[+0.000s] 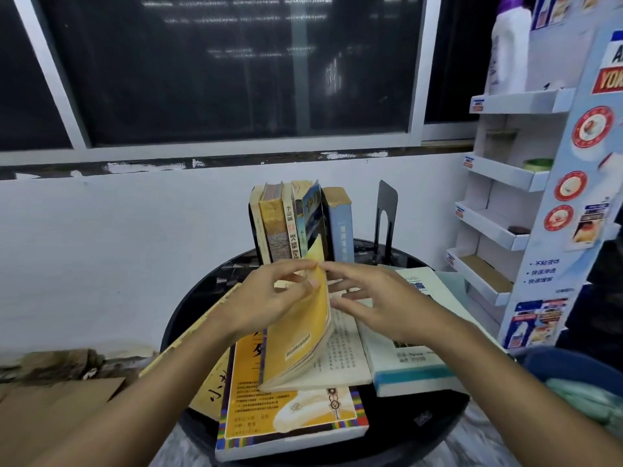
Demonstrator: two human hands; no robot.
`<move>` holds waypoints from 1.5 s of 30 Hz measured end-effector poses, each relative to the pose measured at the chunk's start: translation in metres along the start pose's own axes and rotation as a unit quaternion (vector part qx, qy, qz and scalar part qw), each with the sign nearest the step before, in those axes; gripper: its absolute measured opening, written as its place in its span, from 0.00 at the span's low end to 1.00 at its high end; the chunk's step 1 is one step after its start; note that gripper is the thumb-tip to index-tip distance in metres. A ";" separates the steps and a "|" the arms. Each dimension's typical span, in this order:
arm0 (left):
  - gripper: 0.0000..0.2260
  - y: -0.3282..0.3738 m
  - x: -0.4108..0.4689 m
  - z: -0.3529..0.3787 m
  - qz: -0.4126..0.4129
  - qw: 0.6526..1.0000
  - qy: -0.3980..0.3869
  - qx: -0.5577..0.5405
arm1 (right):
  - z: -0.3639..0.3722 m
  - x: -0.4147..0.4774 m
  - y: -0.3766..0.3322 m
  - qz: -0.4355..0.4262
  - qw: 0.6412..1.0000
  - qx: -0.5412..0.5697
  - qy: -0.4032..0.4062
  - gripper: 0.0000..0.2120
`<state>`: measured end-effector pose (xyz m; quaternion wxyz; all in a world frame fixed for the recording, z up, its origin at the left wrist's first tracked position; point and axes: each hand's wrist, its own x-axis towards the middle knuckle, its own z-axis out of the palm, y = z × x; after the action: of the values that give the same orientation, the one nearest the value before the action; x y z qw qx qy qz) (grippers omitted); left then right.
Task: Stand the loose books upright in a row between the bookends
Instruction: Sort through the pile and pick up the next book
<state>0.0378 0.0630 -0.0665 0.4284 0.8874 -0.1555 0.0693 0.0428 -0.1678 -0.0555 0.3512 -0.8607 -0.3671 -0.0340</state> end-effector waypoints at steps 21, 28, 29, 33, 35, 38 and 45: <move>0.27 -0.035 -0.004 0.023 -0.005 0.972 -0.037 0.230 | 0.011 0.003 0.034 0.094 0.971 -0.208 -0.064 0.21; 0.29 -0.047 -0.007 0.016 -0.023 0.968 -0.023 0.249 | 0.022 0.007 0.037 0.092 0.962 -0.250 -0.053 0.23; 0.29 -0.049 -0.007 0.014 -0.026 0.968 -0.019 0.247 | 0.023 0.009 0.036 0.089 0.965 -0.244 -0.049 0.23; 0.31 -0.058 -0.007 0.004 -0.047 0.970 0.020 0.238 | 0.031 0.023 0.031 0.080 0.971 -0.220 -0.051 0.23; 0.31 -0.061 -0.007 -0.001 -0.067 0.967 0.039 0.243 | 0.036 0.032 0.029 0.074 0.970 -0.226 -0.056 0.24; 0.32 -0.069 -0.006 -0.008 -0.108 0.965 0.039 0.235 | 0.042 0.043 0.025 0.081 0.966 -0.236 -0.061 0.25; 0.30 -0.074 -0.004 -0.014 -0.158 0.960 0.019 0.228 | 0.049 0.058 0.038 0.187 0.935 -0.293 -0.065 0.35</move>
<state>0.0591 0.1178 -0.1135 0.2227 0.9734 0.0151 0.0514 0.1004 -0.1203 -0.0956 0.0585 -0.9789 -0.1951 -0.0177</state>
